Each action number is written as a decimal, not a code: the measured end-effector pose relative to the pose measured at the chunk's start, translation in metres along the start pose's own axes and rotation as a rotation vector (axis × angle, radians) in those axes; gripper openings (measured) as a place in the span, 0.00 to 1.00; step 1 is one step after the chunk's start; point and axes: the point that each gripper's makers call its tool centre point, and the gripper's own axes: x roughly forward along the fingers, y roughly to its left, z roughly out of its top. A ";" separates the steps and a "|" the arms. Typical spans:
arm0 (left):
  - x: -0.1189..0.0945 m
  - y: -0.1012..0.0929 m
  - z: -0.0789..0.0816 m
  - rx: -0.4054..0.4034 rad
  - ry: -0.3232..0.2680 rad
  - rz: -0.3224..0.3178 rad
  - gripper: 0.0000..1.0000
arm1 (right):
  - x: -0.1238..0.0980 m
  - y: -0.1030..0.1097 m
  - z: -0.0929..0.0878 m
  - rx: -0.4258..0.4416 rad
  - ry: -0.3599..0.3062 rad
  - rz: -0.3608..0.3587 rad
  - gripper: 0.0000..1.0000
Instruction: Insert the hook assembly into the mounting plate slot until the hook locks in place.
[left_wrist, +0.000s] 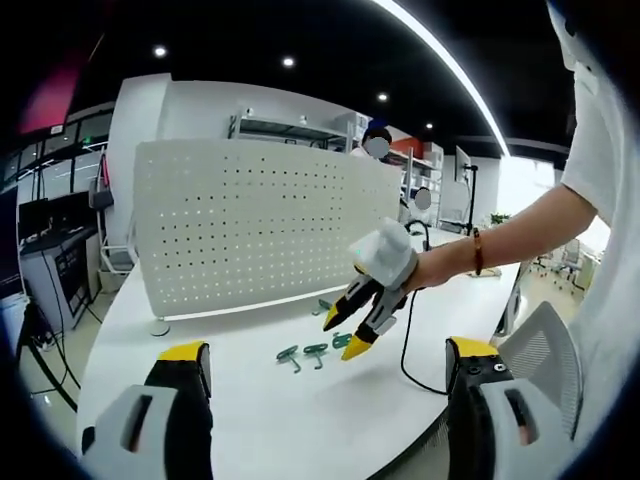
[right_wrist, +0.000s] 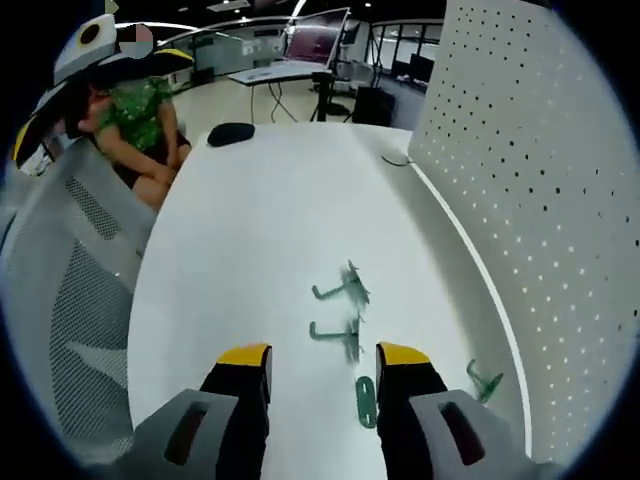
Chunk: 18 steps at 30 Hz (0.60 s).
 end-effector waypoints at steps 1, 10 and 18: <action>0.000 0.000 0.000 0.000 -0.001 0.001 1.00 | 0.001 -0.001 -0.001 -0.002 0.007 0.000 0.41; 0.002 0.001 -0.004 -0.013 0.005 0.001 1.00 | 0.011 -0.011 -0.008 0.002 0.050 -0.012 0.32; 0.004 0.003 -0.004 -0.020 0.004 0.006 1.00 | 0.019 -0.017 -0.013 -0.013 0.084 -0.020 0.26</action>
